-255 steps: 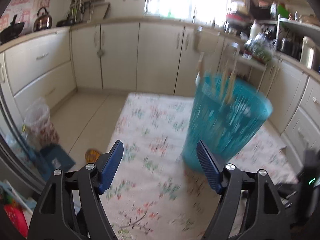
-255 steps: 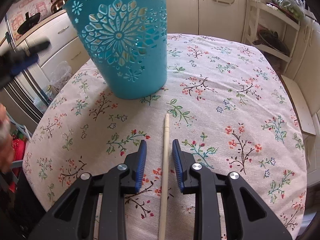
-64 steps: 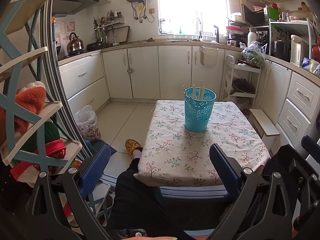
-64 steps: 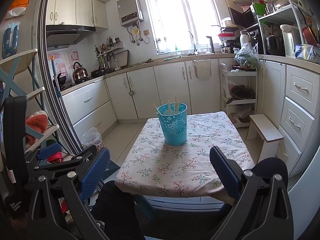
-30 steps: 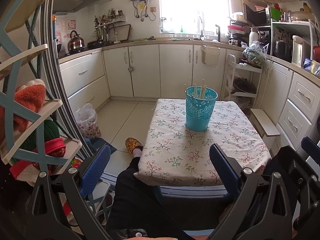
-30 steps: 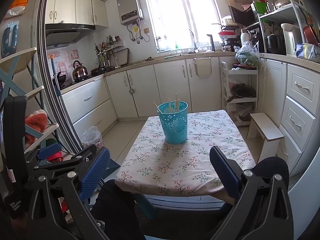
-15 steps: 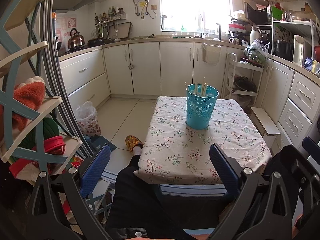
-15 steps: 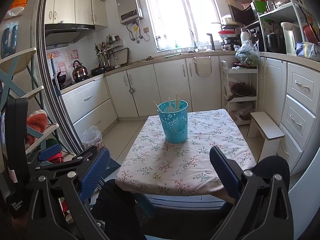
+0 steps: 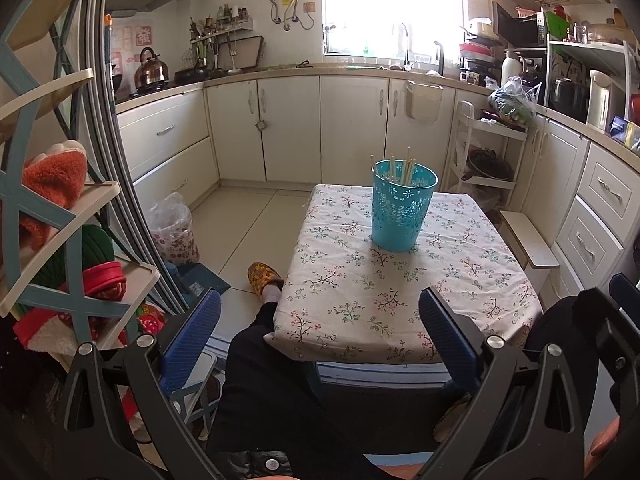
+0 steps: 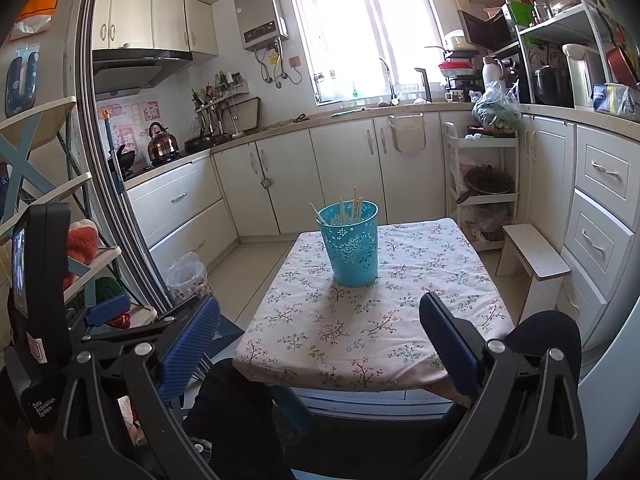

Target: Organize utensils

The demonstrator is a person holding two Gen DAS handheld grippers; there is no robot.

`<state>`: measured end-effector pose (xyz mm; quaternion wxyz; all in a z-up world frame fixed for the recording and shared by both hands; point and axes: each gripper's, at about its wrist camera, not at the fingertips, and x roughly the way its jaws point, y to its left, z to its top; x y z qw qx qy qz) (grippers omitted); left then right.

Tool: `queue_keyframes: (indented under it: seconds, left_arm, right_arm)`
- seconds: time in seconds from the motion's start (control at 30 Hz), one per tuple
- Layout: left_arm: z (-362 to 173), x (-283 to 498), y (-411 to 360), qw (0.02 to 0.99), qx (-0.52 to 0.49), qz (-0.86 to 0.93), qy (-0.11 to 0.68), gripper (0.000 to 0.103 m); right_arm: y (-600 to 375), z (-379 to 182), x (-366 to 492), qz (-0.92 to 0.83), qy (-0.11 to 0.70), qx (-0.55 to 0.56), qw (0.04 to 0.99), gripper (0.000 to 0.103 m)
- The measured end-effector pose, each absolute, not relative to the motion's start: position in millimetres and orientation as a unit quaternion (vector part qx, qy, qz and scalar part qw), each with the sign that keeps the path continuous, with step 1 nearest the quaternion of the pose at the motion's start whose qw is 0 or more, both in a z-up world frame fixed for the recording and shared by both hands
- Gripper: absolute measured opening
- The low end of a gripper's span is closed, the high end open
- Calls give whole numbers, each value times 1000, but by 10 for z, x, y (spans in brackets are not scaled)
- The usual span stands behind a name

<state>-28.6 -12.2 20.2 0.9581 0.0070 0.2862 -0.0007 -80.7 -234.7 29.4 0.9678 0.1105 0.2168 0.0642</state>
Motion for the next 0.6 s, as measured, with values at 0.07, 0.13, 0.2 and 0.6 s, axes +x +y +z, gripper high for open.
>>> queue_keyframes:
  seconds: [0.07,0.13,0.2,0.6]
  left_arm:
    - [229,-326,-128,962,7,-1,274,95]
    - [253,-372,-145,965,9,2,262,95]
    - [255,-380,-163,965,13,1,260,95]
    - [79,-240,-115,948,-13,-35,317,95]
  right_arm:
    - [-2352,310,-824,65,215,113,968,96]
    - [-2352,332,-842,64,210,113,969,96]
    - [-2350,333,-851,65,208,111,970,96]
    - [-2359,296,-780,66,213,114,968,96]
